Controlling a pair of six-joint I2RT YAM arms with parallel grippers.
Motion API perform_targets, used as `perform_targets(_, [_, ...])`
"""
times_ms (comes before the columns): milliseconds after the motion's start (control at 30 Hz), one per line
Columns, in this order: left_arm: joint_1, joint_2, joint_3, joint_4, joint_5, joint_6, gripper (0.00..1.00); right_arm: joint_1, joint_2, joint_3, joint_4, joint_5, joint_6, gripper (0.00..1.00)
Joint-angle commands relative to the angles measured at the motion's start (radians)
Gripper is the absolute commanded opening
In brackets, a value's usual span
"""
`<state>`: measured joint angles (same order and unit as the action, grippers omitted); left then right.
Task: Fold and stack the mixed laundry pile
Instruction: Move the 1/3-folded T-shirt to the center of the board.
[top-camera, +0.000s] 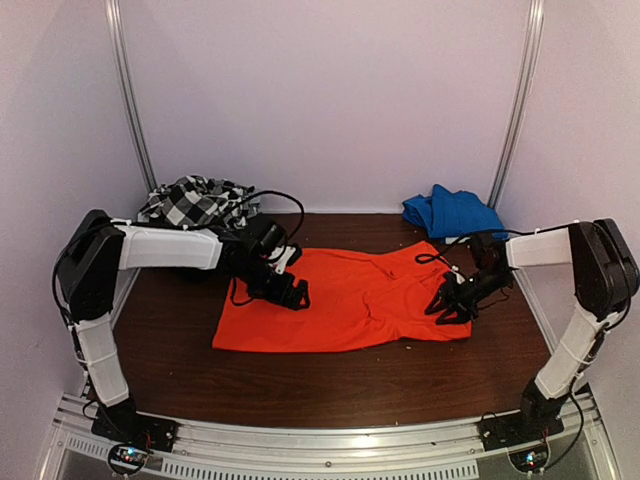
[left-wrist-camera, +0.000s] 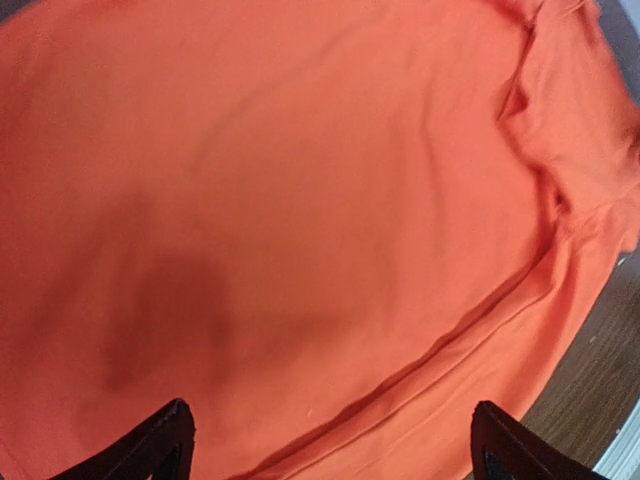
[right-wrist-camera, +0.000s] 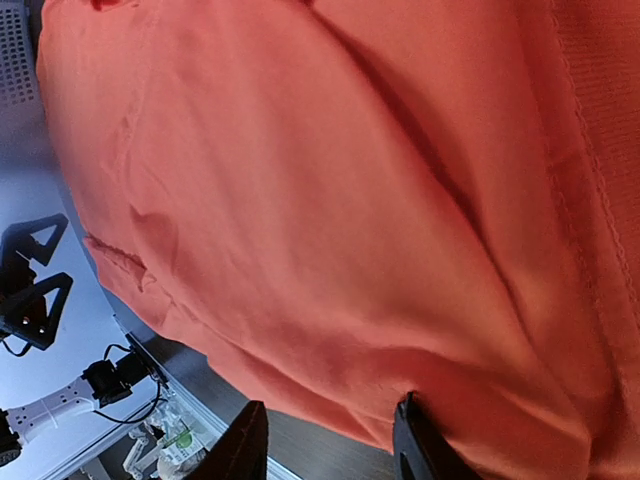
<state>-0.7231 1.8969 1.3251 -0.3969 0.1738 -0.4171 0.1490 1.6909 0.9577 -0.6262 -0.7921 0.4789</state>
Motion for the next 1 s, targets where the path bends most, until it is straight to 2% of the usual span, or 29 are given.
perform_targets(0, [0.059,-0.029,-0.082,-0.195,-0.048,-0.002,0.98,-0.029,0.054,-0.045,0.044,0.037,-0.004,0.41])
perform_targets(267, [0.093,-0.061,-0.212,-0.253,-0.048,-0.016,0.98,-0.111,-0.019,-0.161,-0.077,0.168,-0.064,0.42])
perform_targets(433, [0.033,-0.108,-0.278,-0.264,-0.026,-0.011,0.98,-0.106,-0.102,-0.242,-0.115,0.147,-0.044,0.42])
perform_targets(567, [-0.045,-0.144,-0.338,-0.282,-0.004,-0.046,0.98,-0.072,-0.228,-0.319,-0.168,0.113,-0.012,0.43])
perform_targets(700, [-0.065,-0.227,-0.395,-0.283,-0.007,-0.084,0.98,-0.034,-0.320,-0.405,-0.159,0.044,0.026,0.45])
perform_targets(767, [-0.059,-0.285,-0.379,-0.288,-0.053,-0.088,0.98,-0.035,-0.353,-0.382,-0.147,0.033,0.024,0.46])
perform_targets(967, [0.029,-0.369,-0.229,-0.245,-0.080,-0.129,0.98,-0.049,-0.373,-0.106,-0.091,0.121,0.069,0.51])
